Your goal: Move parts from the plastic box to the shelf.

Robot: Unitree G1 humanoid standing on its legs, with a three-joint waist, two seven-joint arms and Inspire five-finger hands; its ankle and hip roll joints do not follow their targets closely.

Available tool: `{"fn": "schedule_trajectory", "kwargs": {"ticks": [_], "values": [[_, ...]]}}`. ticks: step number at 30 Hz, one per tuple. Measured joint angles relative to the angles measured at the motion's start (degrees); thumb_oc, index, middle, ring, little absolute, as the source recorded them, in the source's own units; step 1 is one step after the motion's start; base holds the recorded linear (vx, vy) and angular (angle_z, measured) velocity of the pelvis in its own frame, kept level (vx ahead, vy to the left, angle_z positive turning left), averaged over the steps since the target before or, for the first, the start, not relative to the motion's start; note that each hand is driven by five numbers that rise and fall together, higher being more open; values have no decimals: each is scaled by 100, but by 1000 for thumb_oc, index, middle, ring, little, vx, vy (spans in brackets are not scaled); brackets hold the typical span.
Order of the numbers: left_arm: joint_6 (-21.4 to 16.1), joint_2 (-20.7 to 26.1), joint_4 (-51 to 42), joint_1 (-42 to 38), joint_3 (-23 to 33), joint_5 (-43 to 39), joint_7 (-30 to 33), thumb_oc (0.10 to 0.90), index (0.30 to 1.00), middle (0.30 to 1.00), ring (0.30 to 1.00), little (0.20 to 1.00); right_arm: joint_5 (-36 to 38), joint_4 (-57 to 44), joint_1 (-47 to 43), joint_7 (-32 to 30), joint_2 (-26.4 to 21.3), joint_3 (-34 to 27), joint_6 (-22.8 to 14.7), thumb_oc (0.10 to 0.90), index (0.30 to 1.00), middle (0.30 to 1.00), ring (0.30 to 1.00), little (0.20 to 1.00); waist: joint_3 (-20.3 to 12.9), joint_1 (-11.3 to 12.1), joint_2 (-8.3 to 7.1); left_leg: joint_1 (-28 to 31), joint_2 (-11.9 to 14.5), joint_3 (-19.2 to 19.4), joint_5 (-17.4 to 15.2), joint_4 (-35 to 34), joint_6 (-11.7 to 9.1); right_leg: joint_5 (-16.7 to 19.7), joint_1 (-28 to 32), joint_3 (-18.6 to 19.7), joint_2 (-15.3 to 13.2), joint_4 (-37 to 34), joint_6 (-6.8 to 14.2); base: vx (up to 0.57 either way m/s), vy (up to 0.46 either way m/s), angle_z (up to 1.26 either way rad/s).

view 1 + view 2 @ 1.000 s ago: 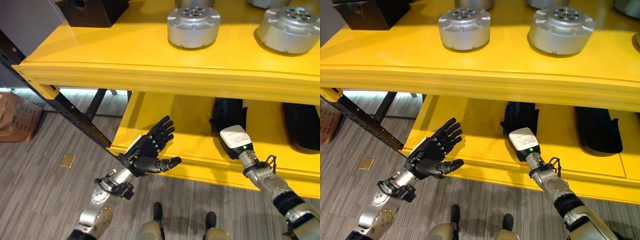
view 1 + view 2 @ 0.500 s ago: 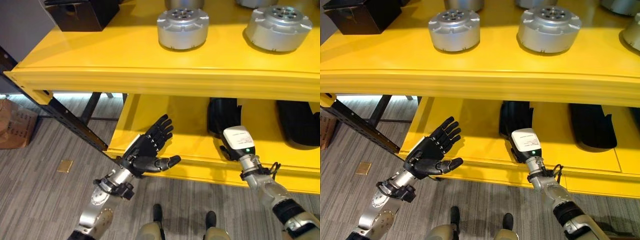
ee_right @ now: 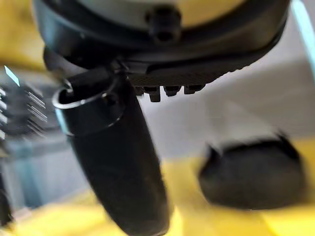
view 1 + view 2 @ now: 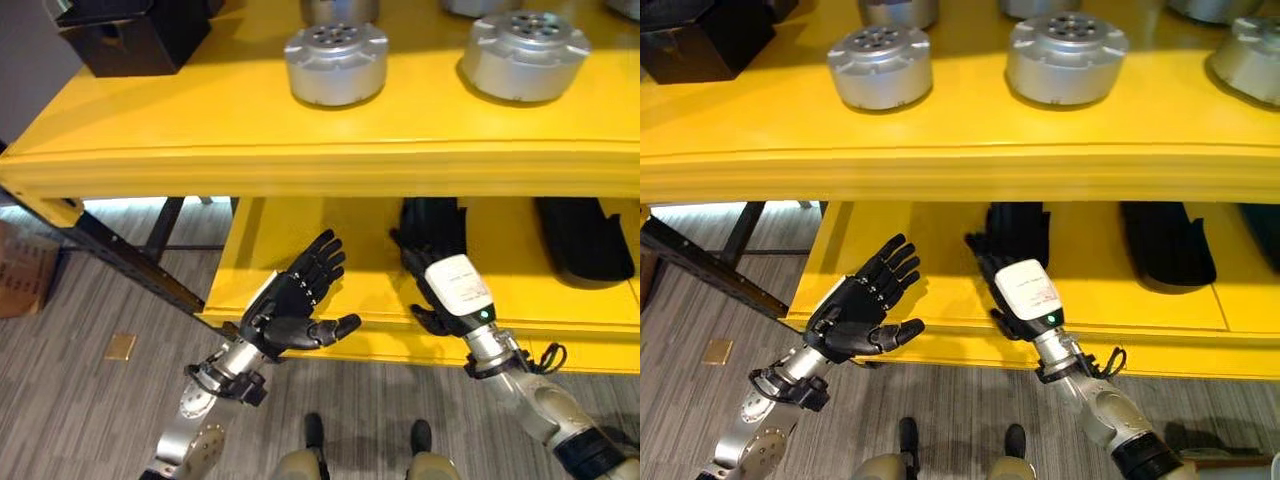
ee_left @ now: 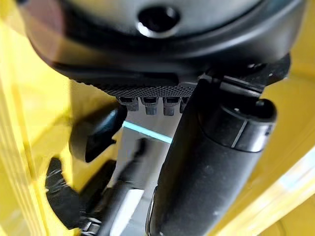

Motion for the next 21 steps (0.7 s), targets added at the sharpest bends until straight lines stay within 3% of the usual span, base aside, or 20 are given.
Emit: {"fn": "schedule_trajectory", "kwargs": {"ticks": [5, 9, 14, 18, 21], "values": [[-38, -32, -165, 3, -24, 1, 121, 900, 1000, 1000, 1000, 1000, 26, -409, 3, -31, -1, -27, -35, 900, 1000, 1000, 1000, 1000, -252, -86, -181, 14, -10, 42, -33, -1, -9, -30, -13, 103, -6, -2, -16, 0, 103, -4], [-33, -34, -176, 86, -21, -90, 126, 900, 1000, 1000, 1000, 1000, 420, -700, 294, -37, 82, -335, -9, 900, 1000, 1000, 1000, 1000, -288, -134, -209, 36, -43, 108, -59, 0, -14, -38, -33, 162, -43, -1, -25, 27, 180, -8], [51, -43, -169, 382, 2, -316, -184, 900, 1000, 1000, 1000, 1000, 1343, -812, 1118, -43, 680, -1179, 197, 900, 1000, 1000, 1000, 1000, -350, -200, -246, 110, -148, 344, -134, 13, 47, -19, -117, 380, -154, 1, 33, 12, 257, -21], [177, -9, -170, 360, -95, -948, -1111, 900, 1000, 1000, 1000, 1000, 1763, -805, 1560, -125, 863, -1319, 382, 900, 1000, 1000, 1000, 1000, -390, -607, -346, 115, -316, 510, -207, -6, 148, 55, -213, 519, -337, 14, 182, -25, 332, -25], [190, 77, -160, -123, -587, -1036, -1183, 900, 1000, 1000, 1000, 1000, 1788, -791, 1524, -151, 838, -1180, 404, 900, 1000, 1000, 1000, 1000, -392, -767, -461, 201, -413, 810, -289, -1, 155, 120, -357, 759, -425, 49, 257, -34, 234, -45]]}}
